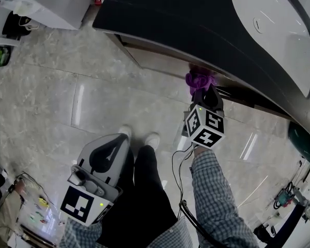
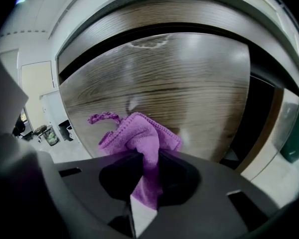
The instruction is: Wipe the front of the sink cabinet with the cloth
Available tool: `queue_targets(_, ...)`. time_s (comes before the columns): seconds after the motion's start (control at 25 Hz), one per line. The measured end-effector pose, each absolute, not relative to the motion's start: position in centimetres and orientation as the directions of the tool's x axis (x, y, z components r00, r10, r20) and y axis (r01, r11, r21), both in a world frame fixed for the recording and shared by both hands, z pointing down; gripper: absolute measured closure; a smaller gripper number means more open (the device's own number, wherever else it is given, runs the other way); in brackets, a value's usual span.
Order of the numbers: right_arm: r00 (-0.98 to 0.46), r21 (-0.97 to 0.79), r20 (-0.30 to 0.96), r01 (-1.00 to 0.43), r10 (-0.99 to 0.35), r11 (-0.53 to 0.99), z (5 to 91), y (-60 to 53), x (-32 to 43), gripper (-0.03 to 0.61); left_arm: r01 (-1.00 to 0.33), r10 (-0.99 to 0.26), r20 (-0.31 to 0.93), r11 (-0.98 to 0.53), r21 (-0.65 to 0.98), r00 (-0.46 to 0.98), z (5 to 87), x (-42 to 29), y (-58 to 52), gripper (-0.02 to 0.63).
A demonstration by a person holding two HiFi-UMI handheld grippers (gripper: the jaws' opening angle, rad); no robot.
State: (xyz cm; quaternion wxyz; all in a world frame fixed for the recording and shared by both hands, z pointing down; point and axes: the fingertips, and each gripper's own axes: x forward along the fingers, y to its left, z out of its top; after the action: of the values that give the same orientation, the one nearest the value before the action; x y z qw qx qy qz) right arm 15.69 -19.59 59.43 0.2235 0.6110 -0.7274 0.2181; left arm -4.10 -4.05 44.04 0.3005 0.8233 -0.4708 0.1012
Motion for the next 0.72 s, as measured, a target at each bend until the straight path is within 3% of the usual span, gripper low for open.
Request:
queue_targets(0.36, -0.023, -0.079, 0.602, -0.996, -0.799, -0.030, 59.8, -19.3, 22.8, 0.505, -0.817, -0.690, 0.448, -0.412, 0.403, 0.569, 44.0, -2.0, -3.8, 0.602)
queue_targets(0.72, -0.013, -0.050, 0.600, -0.999, -0.800, -0.022, 58.1, -16.8, 24.1, 0.505, -0.815, -0.682, 0.452, -0.429, 0.390, 0.575, 43.4, -1.6, -2.7, 0.602)
